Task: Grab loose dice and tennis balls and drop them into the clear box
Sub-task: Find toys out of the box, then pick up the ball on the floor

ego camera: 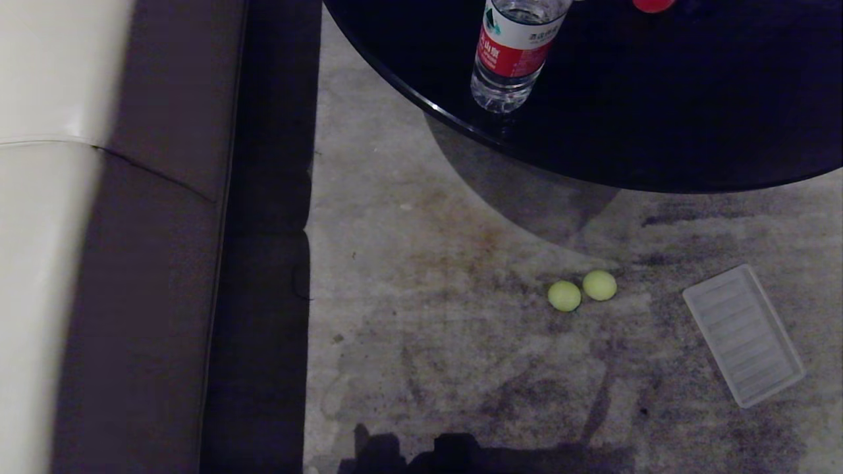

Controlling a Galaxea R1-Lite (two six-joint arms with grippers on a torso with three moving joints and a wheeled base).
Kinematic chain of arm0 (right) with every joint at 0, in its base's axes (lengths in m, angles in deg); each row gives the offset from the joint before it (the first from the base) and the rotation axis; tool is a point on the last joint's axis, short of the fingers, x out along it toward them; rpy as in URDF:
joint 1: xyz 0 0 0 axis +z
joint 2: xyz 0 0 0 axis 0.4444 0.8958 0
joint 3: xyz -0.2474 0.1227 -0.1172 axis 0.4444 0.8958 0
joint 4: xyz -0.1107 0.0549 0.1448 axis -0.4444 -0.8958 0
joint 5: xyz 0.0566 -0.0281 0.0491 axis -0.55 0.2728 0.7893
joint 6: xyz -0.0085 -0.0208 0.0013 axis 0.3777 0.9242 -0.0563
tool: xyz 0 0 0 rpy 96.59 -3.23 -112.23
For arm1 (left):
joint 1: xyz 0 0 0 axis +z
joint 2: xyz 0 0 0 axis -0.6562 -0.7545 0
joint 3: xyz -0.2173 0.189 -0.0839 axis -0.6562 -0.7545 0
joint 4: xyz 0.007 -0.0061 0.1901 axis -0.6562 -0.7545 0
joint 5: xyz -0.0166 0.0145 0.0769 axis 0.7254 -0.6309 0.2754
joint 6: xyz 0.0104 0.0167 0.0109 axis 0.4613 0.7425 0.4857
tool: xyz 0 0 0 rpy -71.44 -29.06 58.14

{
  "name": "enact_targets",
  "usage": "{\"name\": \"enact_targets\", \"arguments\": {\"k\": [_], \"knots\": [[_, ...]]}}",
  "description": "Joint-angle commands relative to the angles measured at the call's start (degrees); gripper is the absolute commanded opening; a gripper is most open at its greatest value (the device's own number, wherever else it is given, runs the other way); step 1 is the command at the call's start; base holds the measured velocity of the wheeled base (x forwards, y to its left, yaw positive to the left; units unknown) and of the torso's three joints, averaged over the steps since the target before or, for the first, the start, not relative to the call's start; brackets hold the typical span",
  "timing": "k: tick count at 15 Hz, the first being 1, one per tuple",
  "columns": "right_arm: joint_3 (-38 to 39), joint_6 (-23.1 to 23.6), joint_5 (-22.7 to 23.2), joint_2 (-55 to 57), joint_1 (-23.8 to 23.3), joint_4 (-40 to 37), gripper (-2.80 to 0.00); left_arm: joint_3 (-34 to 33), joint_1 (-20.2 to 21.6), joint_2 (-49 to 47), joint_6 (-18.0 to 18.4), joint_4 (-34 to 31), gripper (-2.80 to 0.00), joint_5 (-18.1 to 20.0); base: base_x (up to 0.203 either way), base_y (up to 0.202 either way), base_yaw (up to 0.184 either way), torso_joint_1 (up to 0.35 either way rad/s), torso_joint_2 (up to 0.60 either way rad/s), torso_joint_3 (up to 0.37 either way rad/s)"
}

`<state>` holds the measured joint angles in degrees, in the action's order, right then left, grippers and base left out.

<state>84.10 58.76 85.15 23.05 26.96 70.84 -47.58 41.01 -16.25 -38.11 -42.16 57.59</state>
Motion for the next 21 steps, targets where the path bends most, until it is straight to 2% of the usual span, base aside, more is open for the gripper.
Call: {"name": "enact_targets", "arguments": {"k": [1,2,3,6,8,10,12,18,21], "knots": [[0.6,2.5,0.4,0.0,0.0,0.1,-2.80,-0.1,0.0,0.0,-0.1,0.0,-2.80,0.0,0.000,0.000,0.000,0.000,0.00,0.000],[0.5,1.4,0.1,0.0,0.0,-0.3,-2.80,-0.1,0.0,0.0,0.0,0.0,-2.80,0.0,0.000,0.000,0.000,0.000,0.00,0.000],[0.4,-1.6,-0.7,0.0,0.0,-0.4,-2.80,-0.1,0.0,0.0,-0.1,0.0,-2.80,0.0,0.000,0.000,0.000,0.000,0.00,0.000],[-8.1,-1.7,-1.0,5.5,-0.1,-5.1,-2.80,-0.1,0.0,-0.1,-0.1,0.0,-2.80,0.0,0.000,0.000,0.000,0.000,0.00,0.000],[-14.6,-1.9,-1.0,18.1,-0.1,-7.8,-2.80,-0.1,0.0,0.0,-0.1,0.0,-2.80,0.0,0.000,0.000,0.000,0.000,0.00,0.000],[-17.8,-2.1,-1.0,31.3,0.0,-6.4,-2.80,-0.1,0.0,0.0,-0.1,0.0,-2.80,0.0,0.000,0.000,0.000,0.000,0.00,0.000],[-19.4,-2.4,-1.0,44.7,0.2,-0.9,-2.80,-0.1,0.0,0.0,-0.1,0.0,-2.80,0.0,0.000,0.000,0.000,0.000,0.00,0.000],[-22.0,-7.4,-3.2,83.5,5.0,29.4,-2.80,-0.1,0.0,-0.1,-0.1,0.0,-2.80,0.0,0.000,0.000,0.000,0.000,0.00,0.000],[-24.3,-10.0,-3.9,98.9,5.9,41.9,-2.80,-0.1,0.0,0.0,-0.1,0.0,-2.80,0.0,0.000,0.000,0.000,0.000,0.00,0.000]]}}
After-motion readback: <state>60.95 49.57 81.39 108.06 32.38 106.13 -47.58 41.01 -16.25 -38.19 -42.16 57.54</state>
